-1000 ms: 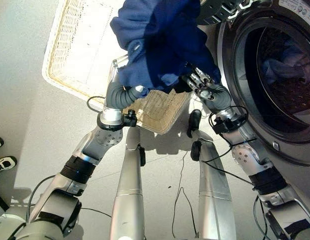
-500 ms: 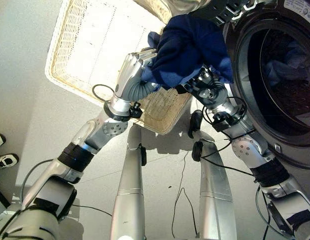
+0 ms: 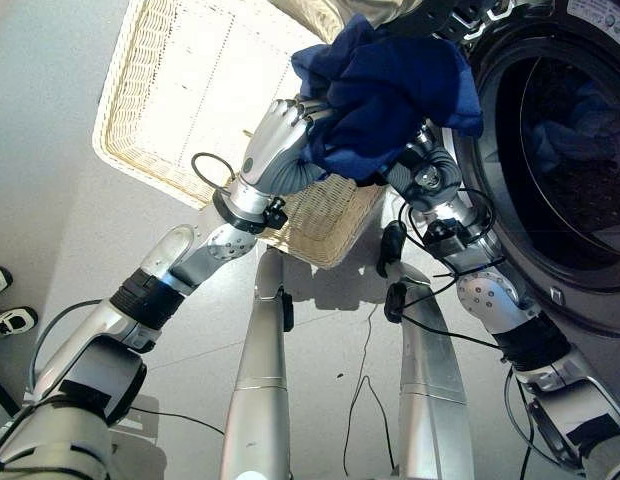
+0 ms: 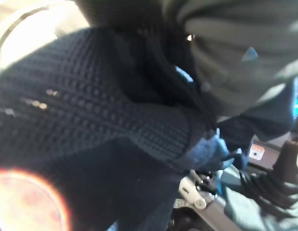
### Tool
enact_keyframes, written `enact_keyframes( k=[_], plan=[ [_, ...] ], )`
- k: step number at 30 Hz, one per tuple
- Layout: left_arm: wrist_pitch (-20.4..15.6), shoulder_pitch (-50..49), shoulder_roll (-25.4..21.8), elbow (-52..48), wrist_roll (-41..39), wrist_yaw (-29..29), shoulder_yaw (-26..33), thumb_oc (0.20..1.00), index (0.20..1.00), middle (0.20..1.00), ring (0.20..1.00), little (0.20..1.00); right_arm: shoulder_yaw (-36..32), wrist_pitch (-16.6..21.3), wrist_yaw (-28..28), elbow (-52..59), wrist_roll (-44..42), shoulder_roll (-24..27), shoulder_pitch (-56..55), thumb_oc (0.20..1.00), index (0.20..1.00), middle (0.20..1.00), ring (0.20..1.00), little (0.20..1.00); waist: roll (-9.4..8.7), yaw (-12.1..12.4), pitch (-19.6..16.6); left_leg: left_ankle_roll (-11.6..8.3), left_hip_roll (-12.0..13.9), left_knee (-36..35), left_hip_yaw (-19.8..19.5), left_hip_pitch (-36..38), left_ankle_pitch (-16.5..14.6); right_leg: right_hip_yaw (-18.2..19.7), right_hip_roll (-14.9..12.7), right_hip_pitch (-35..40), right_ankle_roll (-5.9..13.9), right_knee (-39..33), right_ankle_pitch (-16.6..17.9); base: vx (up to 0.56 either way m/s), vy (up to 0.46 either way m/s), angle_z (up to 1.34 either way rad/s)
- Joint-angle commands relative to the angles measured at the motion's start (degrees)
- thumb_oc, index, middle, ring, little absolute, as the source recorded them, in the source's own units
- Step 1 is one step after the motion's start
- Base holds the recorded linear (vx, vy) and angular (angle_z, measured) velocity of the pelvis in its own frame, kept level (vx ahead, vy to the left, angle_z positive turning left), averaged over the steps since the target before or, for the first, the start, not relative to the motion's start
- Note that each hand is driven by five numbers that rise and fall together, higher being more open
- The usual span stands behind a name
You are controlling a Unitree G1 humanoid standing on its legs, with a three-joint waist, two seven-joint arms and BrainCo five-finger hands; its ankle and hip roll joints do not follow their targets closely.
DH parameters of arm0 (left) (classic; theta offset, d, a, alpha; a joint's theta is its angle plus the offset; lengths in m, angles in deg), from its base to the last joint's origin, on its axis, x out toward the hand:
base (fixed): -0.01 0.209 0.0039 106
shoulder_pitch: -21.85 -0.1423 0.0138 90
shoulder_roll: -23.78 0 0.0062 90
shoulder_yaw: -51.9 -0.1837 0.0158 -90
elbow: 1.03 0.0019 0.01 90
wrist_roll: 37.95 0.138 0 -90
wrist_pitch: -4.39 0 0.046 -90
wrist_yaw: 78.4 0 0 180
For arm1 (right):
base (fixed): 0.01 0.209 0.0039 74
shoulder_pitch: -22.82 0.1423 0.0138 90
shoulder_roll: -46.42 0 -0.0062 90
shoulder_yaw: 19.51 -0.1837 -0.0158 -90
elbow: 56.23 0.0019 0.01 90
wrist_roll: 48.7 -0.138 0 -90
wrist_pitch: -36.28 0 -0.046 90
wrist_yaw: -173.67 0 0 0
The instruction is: Put the clothes into the washing machine.
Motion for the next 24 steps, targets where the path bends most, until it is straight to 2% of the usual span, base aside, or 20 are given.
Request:
enact_keyframes(
  k=[1,2,10,18,19,20,21,24],
  plan=[
    [-0.7,2.8,1.1,-2.1,1.7,1.0,-1.6,0.200,0.200,0.200,0.200,0.200,1.4,2.3,4.5,8.6,-1.4,-1.4,2.5,0.592,0.592,0.592,0.592,0.592,0.18,-0.7,-1.0,4.33,-5.4,8.2,2.4,-0.3,-7.1,-4.3,3.5,4.9,3.64,-17.2,14.3,0.00,0.000,0.00],
    [-0.9,2.7,1.0,-2.1,1.4,1.1,-1.8,0.200,0.200,0.200,0.200,0.200,1.5,2.1,5.4,8.8,-2.5,-1.3,2.5,0.200,0.200,0.200,0.200,0.200,0.19,-0.7,-1.0,4.33,-5.4,8.2,2.5,-0.3,-7.0,-4.3,3.5,4.8,3.63,-17.3,14.5,0.00,0.000,0.00],
    [-1.6,2.2,1.5,-2.8,-0.5,3.8,-1.8,0.200,0.200,0.200,0.200,0.200,1.6,1.4,7.8,9.3,-4.3,-2.2,2.0,0.200,0.200,0.200,0.200,0.200,0.24,-0.7,-1.0,4.45,-5.4,7.9,2.5,-0.3,-6.7,-4.4,3.5,4.7,3.67,-17.3,14.7,0.00,0.000,0.00],
    [-1.4,1.7,2.2,-3.3,-0.2,2.5,-1.6,0.200,0.200,0.200,0.200,0.200,2.1,1.2,8.1,9.4,-5.7,-3.0,2.0,0.200,0.200,0.200,0.200,0.200,0.34,-0.6,-1.0,4.42,-5.5,8.1,2.5,-0.3,-6.7,-4.4,3.5,4.8,3.63,-17.5,14.8,0.00,0.000,0.00],
    [-1.1,1.6,2.3,-3.4,-0.1,2.4,-1.5,0.363,0.363,0.363,0.363,0.363,2.0,1.0,8.1,9.5,-6.2,-3.1,2.0,0.200,0.200,0.200,0.200,0.200,0.32,-0.6,-1.0,4.45,-5.5,8.0,2.5,-0.3,-6.7,-4.4,3.5,4.8,3.63,-17.4,14.9,0.00,0.000,0.00],
    [-0.8,1.5,2.5,-3.4,0.3,2.1,-1.3,0.592,0.592,0.592,0.592,0.592,1.9,1.1,8.1,9.5,-6.2,-3.3,1.9,0.200,0.200,0.200,0.200,0.200,0.29,-0.6,-1.0,4.44,-5.5,8.1,2.4,-0.3,-6.7,-4.4,3.5,4.9,3.65,-17.5,14.8,0.00,0.000,0.00],
    [-0.7,1.4,2.5,-3.3,0.4,1.7,-1.2,1.000,1.000,1.000,1.000,1.000,1.9,1.1,8.1,9.4,-6.4,-3.3,2.0,0.200,0.200,0.200,0.200,0.200,0.28,-0.5,-1.0,4.44,-5.5,8.1,2.4,-0.3,-6.7,-4.4,3.5,4.9,3.64,-17.5,14.8,0.00,0.000,0.00],
    [-0.2,1.0,2.9,-3.3,1.2,0.6,-0.9,1.000,1.000,1.000,1.000,1.000,1.9,0.6,8.8,9.5,-7.2,-3.7,1.9,0.200,0.200,0.200,0.200,0.200,0.31,-0.5,-1.0,4.40,-5.5,8.2,2.4,-0.5,-6.6,-4.5,3.4,4.7,3.64,-17.3,14.7,0.00,0.000,0.00]
  ],
)
